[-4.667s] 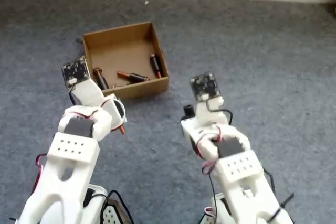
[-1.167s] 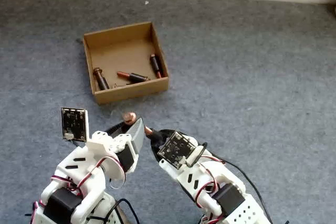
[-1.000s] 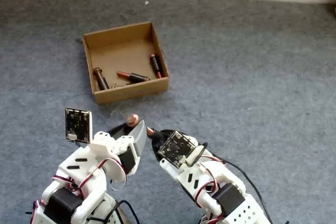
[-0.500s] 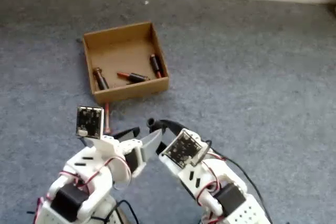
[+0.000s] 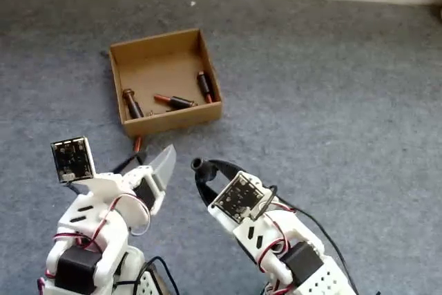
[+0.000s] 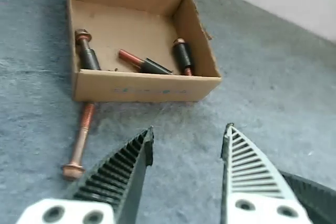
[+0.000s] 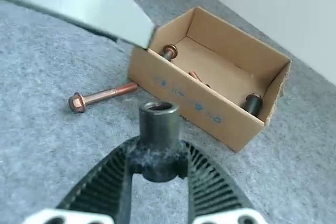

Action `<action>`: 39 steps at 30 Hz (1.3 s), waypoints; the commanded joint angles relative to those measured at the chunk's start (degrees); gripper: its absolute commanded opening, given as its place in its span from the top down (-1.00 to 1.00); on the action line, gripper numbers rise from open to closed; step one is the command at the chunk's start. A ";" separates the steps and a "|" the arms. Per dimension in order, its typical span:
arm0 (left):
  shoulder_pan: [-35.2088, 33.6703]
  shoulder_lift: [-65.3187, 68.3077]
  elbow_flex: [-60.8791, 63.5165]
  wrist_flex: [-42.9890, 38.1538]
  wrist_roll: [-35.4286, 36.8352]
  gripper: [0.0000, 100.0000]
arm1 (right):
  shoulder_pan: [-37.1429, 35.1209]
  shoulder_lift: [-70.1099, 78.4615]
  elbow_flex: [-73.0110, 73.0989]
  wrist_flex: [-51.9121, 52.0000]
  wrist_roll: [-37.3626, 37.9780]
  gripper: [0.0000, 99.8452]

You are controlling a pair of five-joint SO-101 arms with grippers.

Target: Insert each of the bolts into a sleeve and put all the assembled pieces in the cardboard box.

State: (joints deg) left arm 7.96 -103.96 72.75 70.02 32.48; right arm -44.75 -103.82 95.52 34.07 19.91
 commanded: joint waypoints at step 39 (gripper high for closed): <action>-17.19 124.00 -57.45 3.25 -19.08 0.69 | 5.93 -0.84 1.19 0.04 -0.44 0.99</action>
State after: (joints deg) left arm -7.78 13.32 21.67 72.75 14.02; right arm -39.65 -103.82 95.52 34.07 19.91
